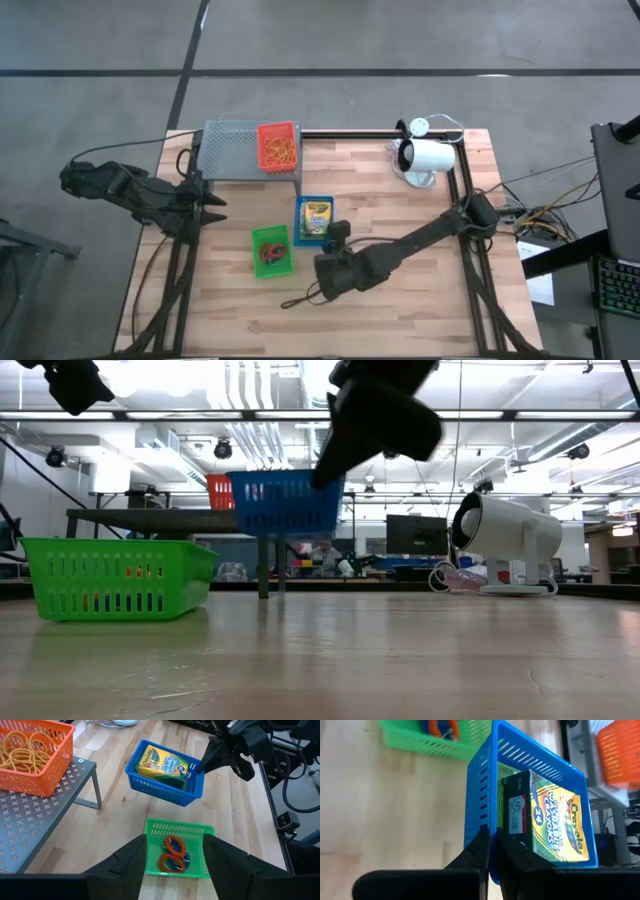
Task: Pick & Place Office Desk Supplies
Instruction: Put the blue bin filled with crayon boxes on the shelf
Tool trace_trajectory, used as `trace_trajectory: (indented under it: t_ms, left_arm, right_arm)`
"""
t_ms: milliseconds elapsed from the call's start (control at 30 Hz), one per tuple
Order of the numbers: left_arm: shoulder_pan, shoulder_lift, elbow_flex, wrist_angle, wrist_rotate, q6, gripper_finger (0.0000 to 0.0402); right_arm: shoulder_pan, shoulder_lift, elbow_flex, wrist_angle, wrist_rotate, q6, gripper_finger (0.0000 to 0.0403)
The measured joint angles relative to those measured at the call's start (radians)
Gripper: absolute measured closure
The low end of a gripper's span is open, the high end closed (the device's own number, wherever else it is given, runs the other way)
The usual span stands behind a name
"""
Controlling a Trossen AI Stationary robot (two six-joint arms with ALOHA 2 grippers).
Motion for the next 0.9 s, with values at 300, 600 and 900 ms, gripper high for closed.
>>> trace_trajectory:
  t_ms: [300,600,900]
  left_arm:
    - [0.0,0.0,0.0,0.0,0.0,0.0,0.0201]
    - [0.0,0.0,0.0,0.0,0.0,0.0,0.0201]
    - [0.0,0.0,0.0,0.0,0.0,0.0,0.0201]
  right_arm:
    - [-0.064,0.0,0.1,0.004,-0.063,-0.158,0.0392]
    - [-0.118,-0.001,0.166,0.033,-0.168,-0.296,0.0392]
    - [-0.171,-0.001,0.167,0.128,-0.32,-0.522,0.0392]
